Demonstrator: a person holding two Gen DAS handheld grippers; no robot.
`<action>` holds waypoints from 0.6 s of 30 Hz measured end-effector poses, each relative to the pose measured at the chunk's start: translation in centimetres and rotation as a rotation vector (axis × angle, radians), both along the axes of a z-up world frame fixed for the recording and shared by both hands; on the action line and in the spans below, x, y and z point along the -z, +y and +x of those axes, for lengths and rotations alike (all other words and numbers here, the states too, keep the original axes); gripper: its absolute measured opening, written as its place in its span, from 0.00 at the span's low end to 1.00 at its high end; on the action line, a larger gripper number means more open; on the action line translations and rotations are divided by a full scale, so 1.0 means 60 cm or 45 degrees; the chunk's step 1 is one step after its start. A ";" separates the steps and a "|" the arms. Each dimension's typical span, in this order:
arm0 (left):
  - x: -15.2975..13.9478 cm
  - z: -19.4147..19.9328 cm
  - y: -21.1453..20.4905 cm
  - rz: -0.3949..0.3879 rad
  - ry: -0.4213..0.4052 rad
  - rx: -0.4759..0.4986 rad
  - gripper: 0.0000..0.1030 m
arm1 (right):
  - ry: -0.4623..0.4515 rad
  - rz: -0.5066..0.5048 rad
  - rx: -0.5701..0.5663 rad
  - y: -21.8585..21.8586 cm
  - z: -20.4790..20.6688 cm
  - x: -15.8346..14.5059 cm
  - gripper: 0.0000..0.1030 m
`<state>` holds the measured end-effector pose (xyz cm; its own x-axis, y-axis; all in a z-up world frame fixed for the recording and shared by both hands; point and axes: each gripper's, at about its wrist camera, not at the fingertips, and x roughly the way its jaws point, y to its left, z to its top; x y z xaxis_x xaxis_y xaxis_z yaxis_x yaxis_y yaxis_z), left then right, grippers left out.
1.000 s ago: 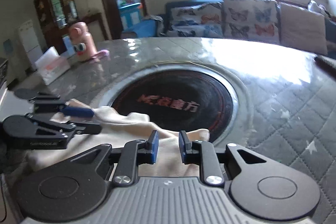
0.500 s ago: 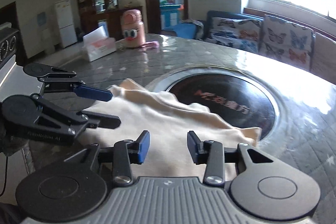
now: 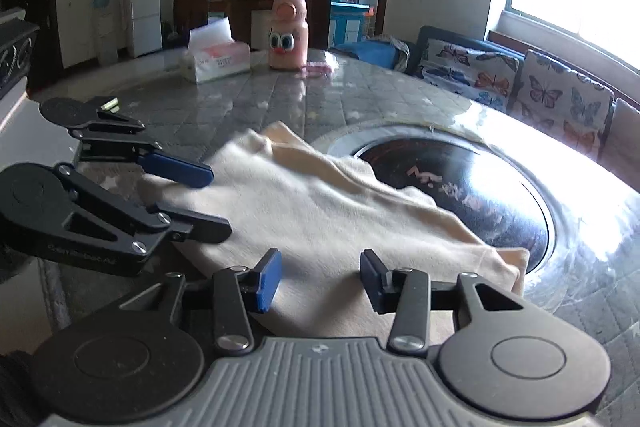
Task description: Fold clothes
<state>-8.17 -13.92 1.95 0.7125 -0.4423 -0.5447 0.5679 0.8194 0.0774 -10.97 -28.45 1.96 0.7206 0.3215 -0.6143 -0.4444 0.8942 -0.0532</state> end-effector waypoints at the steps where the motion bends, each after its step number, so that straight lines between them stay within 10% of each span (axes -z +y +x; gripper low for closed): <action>1: 0.001 0.001 0.003 -0.003 0.005 -0.012 0.51 | -0.010 0.000 -0.011 0.003 -0.002 -0.003 0.44; 18: 0.015 0.013 0.024 -0.035 0.066 -0.084 0.55 | 0.071 0.035 0.031 -0.031 -0.021 0.006 0.52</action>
